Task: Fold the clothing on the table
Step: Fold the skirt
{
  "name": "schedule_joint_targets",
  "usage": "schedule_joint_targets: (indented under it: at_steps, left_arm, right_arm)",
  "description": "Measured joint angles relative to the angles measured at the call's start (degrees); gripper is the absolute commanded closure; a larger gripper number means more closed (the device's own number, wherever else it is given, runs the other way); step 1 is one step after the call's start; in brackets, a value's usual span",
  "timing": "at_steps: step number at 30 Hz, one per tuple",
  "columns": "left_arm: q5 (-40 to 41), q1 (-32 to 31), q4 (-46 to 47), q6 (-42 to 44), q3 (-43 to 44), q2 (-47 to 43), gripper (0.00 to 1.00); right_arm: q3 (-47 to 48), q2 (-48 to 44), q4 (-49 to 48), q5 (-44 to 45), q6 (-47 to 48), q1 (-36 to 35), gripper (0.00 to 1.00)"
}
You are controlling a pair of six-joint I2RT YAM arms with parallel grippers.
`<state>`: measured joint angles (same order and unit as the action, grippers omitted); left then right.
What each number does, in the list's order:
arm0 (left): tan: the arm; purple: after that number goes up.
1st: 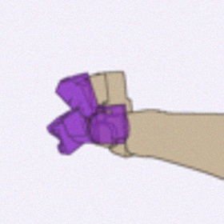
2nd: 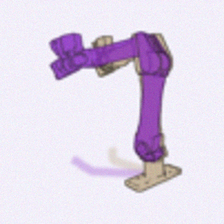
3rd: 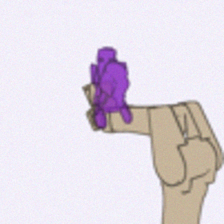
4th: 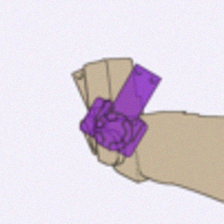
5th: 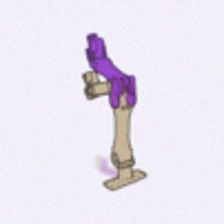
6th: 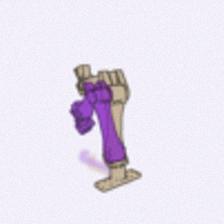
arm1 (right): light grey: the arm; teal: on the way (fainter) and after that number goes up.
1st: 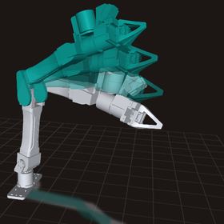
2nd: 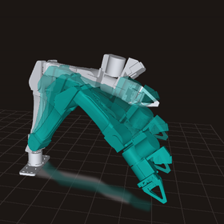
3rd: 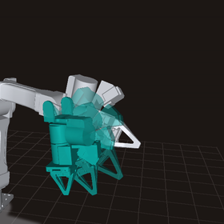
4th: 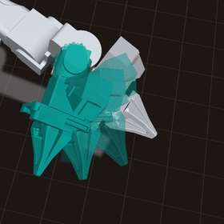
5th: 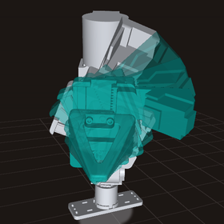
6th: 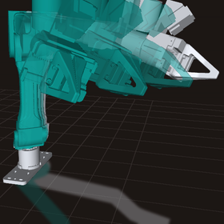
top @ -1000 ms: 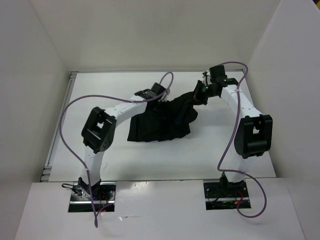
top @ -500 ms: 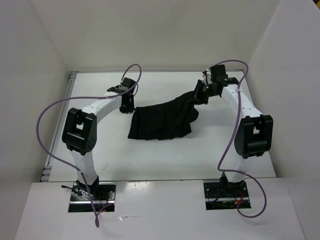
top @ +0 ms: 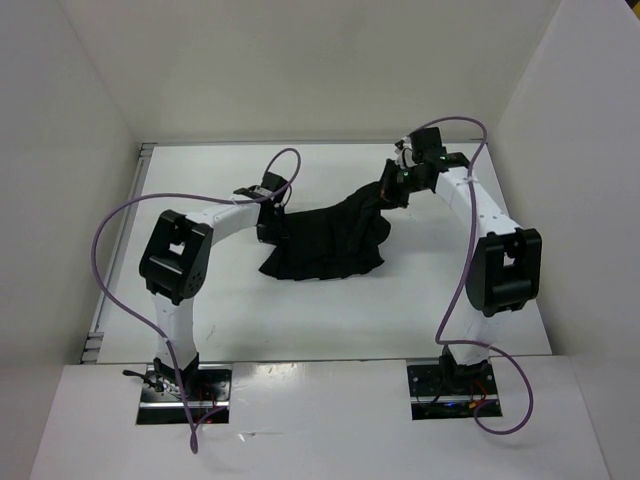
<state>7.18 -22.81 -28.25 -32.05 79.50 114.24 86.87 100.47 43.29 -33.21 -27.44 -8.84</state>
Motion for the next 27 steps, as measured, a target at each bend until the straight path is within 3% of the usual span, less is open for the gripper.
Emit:
schedule_joint_targets:
  at_steps: [11,14,20,24,27]
  left_arm:
    - [-7.5,-5.2,0.9,-1.4,-0.1,0.3,0.94]
    - [-7.6,-5.1,0.9,-1.4,-0.1,0.3,0.94]
    - [-7.5,-4.9,0.7,-1.2,-0.1,0.2,0.94]
    - [-6.3,-3.2,-1.5,-0.7,-0.1,-0.8,0.9]
    - [-2.8,-0.3,-4.9,0.7,0.9,-3.7,0.89]
  right_arm:
    - [8.7,9.0,-2.2,1.3,-3.9,-10.8,1.0]
    - [10.5,12.8,-3.1,1.5,-4.8,-13.5,0.94]
    - [12.3,19.8,-5.0,0.6,-6.5,-17.5,0.48]
    - [12.5,20.8,-5.9,-2.2,-6.5,-19.1,0.38]
    - [12.7,19.3,-7.0,-4.5,-5.9,-19.6,0.37]
